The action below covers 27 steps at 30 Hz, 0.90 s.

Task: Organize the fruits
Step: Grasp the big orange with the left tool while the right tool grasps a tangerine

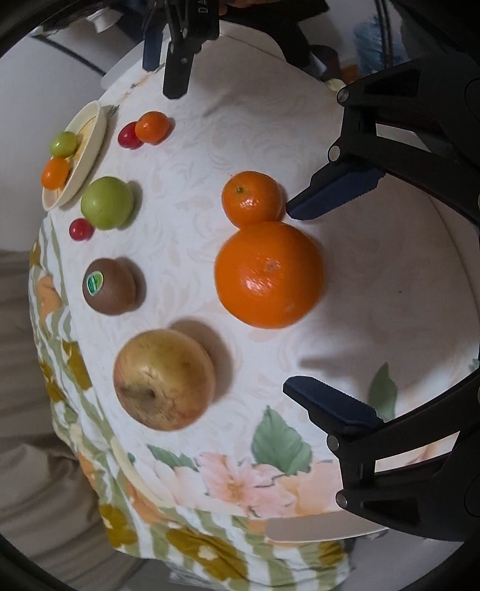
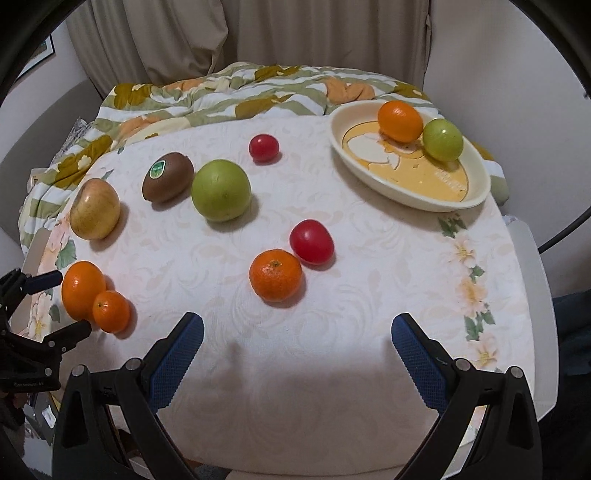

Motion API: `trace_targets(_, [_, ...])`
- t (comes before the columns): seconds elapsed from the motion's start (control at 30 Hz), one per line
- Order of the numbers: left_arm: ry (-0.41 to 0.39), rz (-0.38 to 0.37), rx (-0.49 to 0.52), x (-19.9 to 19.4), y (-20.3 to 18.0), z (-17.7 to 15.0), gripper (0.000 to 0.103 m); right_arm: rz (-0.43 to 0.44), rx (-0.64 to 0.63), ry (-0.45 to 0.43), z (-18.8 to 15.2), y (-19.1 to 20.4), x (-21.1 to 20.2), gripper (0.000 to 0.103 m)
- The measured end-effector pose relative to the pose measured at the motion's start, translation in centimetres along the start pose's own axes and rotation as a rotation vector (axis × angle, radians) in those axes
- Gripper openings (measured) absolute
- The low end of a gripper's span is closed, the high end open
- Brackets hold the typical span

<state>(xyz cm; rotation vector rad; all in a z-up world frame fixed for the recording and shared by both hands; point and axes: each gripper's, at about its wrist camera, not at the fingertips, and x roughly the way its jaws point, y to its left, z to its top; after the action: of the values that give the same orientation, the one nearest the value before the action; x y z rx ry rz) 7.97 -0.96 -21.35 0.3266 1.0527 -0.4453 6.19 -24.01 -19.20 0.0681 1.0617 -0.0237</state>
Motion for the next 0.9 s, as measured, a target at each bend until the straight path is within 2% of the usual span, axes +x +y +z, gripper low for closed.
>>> trace_targets(0.03, [0.004, -0.005, 0.01, 0.2, -0.1, 0.1, 0.094, 0.005, 0.002, 0.002, 0.0, 0.0, 0.2, 0.098])
trace_targets(0.1, [0.021, -0.012, 0.034, 0.6, -0.5, 0.4, 0.08, 0.014, 0.005, 0.015, -0.1, 0.2, 0.8, 0.094])
trace_targets(0.13, [0.029, -0.016, 0.049, 0.9, -0.7, 0.5, 0.079, 0.017, 0.007, 0.023, -0.1, 0.2, 1.0, 0.09])
trace_targets(0.2, [0.032, -0.014, 0.075, 1.1, -1.1, 0.7, 0.078, 0.031, 0.018, 0.037, -0.1, 0.3, 1.4, 0.086])
trace_targets(0.37, [0.03, -0.019, 0.103, 1.4, -1.4, 0.9, 0.078, 0.038, 0.024, 0.04, 0.0, 0.4, 1.7, 0.084])
trace_targets(0.4, [0.032, -0.024, 0.108, 1.5, -1.4, 1.0, 0.078, 0.04, 0.023, 0.04, 0.0, 0.4, 1.7, 0.081])
trace_targets(0.43, [0.032, -0.029, 0.111, 1.5, -1.5, 1.0, 0.076, 0.043, 0.02, 0.042, 0.0, 0.5, 1.8, 0.076])
trace_targets(0.57, [0.022, -0.012, 0.135, 1.4, -1.8, 1.2, 0.066, 0.044, 0.011, 0.046, 0.3, 0.8, 2.3, 0.073])
trace_targets(0.67, [0.029, -0.019, 0.122, 1.5, -1.5, 1.3, 0.066, 0.046, 0.005, 0.04, 0.6, 1.1, 2.7, 0.07])
trace_targets(0.73, [0.031, -0.017, 0.118, 1.4, -1.5, 1.2, 0.066, 0.047, -0.001, 0.039, 0.9, 1.3, 2.9, 0.064])
trace_targets(0.9, [0.037, -0.011, 0.099, 1.2, -1.1, 0.9, 0.066, 0.02, -0.022, 0.029, 1.6, 1.9, 3.4, 0.063])
